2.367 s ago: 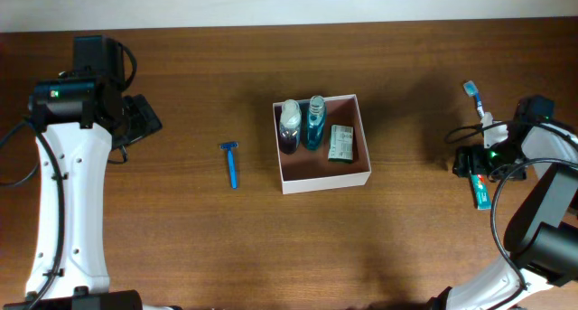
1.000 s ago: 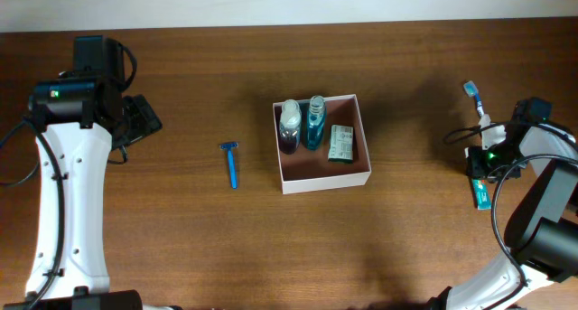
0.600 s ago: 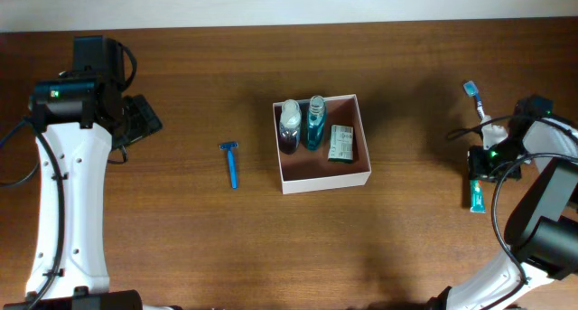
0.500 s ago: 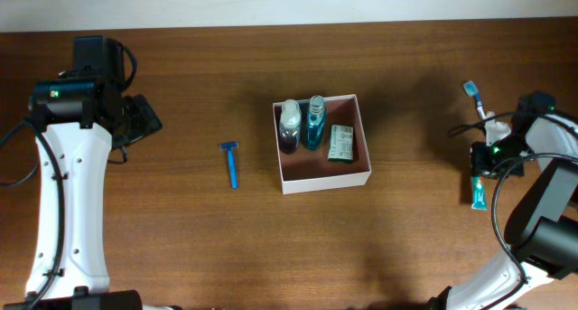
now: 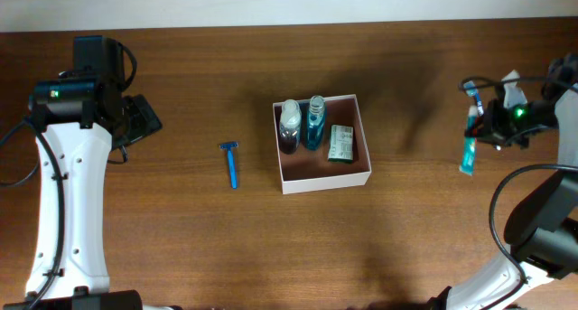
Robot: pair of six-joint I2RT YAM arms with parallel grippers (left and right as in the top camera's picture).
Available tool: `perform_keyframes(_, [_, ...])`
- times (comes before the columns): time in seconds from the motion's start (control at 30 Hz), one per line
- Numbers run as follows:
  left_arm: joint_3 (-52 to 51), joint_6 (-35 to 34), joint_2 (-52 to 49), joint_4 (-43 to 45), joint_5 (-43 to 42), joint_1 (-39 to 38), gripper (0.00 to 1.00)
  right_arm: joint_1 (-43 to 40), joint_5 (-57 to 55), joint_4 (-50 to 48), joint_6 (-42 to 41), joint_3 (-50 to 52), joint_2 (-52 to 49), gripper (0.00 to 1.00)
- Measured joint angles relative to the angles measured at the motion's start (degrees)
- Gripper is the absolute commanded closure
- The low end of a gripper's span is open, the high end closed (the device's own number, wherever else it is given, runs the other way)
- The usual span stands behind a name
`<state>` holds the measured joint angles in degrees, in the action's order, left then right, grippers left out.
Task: Pack container
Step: 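Lift the tube and carry it left over the box, then lower the tube into the box and open the right gripper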
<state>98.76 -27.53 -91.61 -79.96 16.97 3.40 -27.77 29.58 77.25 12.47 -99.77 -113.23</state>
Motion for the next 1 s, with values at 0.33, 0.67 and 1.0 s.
perform_keyframes(0.33, [0.0,0.0,0.0,0.0,0.0,0.0,0.01,10.7,11.8,1.4,-1.2,-3.5,0.0,0.87])
perform_keyframes(0.67, [0.0,0.0,0.0,0.0,0.0,0.0,0.01,25.7,13.5,-8.4,-6.2,-3.5,0.0,0.71])
perform_keyframes(1.0, [0.0,0.0,0.0,0.0,0.0,0.0,0.01,34.2,10.2,-10.9,-8.0,-3.5,0.0,0.02])
